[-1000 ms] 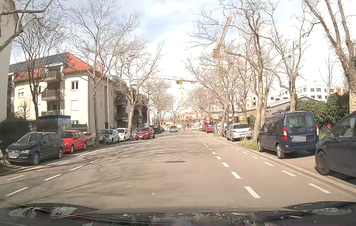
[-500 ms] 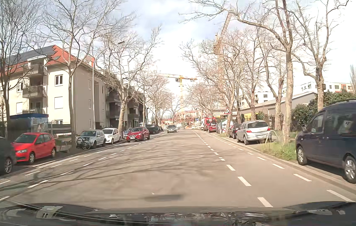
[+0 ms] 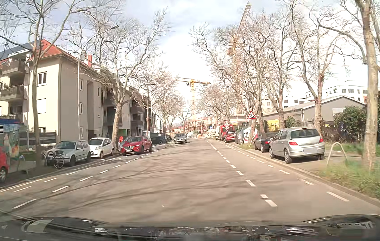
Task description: Follow the waypoints while adhering to traffic rules and regulations
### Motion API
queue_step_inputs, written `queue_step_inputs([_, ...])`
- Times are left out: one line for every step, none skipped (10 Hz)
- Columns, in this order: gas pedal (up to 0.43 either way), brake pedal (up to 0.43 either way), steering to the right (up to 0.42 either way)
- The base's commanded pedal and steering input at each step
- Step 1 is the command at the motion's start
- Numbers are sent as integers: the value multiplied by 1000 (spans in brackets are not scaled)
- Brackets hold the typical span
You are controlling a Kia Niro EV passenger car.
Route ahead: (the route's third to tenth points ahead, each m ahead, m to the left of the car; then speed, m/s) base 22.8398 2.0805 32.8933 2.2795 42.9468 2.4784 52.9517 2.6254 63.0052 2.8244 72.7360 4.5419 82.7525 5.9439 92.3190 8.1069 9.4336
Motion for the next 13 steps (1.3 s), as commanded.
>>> queue_step_inputs([0, 0, 1])
queue_step_inputs([0, 0, 2])
queue_step_inputs([0, 0, 3])
queue_step_inputs([0, 0, 3])
queue_step_inputs([0, 0, 3])
queue_step_inputs([0, 0, 3])
queue_step_inputs([0, 0, 3])
queue_step_inputs([0, 0, 3])
queue_step_inputs([0, 0, 3])
queue_step_inputs([0, 0, 3])
queue_step_inputs([0, 0, 3])
queue_step_inputs([0, 0, 3])
queue_step_inputs([0, 0, 3])
